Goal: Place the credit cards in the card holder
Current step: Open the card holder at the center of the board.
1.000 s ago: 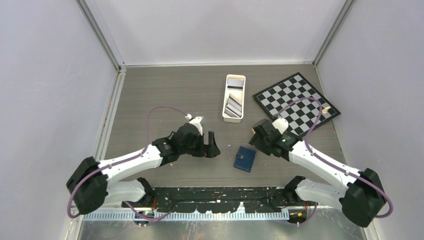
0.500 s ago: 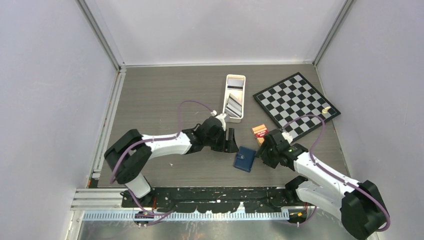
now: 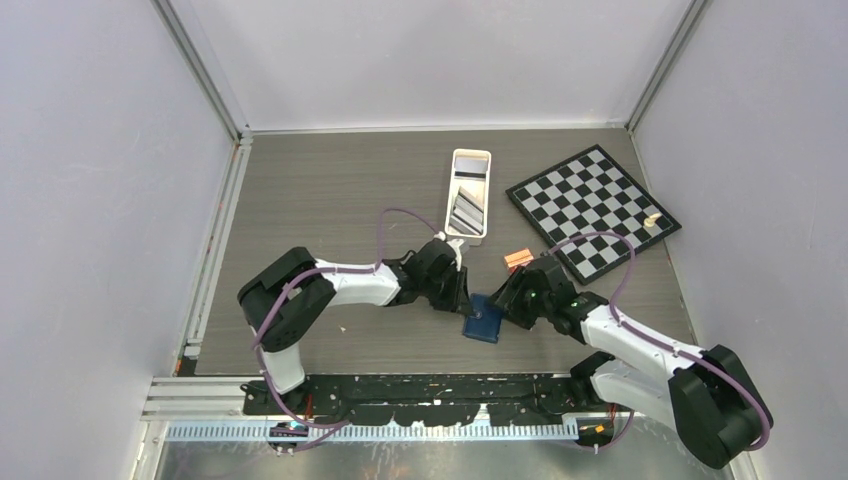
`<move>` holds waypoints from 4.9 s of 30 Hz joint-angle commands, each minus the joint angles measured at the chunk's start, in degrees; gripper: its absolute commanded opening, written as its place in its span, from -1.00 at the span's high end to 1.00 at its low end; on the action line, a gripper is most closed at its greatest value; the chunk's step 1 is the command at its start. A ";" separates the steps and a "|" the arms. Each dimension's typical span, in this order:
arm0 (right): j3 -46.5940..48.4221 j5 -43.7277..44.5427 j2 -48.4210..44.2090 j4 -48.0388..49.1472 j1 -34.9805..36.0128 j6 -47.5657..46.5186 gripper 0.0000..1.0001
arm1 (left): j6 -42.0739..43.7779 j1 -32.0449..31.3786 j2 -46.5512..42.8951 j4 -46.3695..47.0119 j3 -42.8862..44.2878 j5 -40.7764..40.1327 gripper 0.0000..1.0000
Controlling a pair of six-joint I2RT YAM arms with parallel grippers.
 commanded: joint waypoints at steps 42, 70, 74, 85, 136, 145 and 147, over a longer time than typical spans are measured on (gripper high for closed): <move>8.83 -6.23 -3.45 -10.59 0.10 -13.39 0.99 | 6.78 -0.85 -10.36 3.92 -2.78 -1.57 -0.09; 8.18 -6.84 -3.13 -9.79 0.15 -13.28 0.99 | 8.10 -5.25 -1.82 1.16 2.91 -6.84 0.17; 7.83 -6.49 -3.03 -9.87 0.16 -13.28 0.99 | 9.89 -6.49 -2.40 -3.04 4.20 -12.40 0.24; 7.52 -5.66 -1.98 -9.87 0.17 -13.44 0.99 | 12.23 -9.29 -2.57 -14.09 8.14 -23.53 0.30; 6.02 -3.71 -0.58 -9.27 0.10 -13.10 0.99 | 8.75 -10.69 3.40 -13.83 8.87 -17.79 0.22; 5.94 -3.62 0.58 -8.89 0.16 -13.19 0.99 | 9.01 -10.65 0.55 -7.05 4.88 -15.29 0.15; 5.94 -3.70 0.95 -8.66 0.17 -13.12 0.99 | 9.04 -10.71 0.29 -5.78 4.31 -14.90 0.13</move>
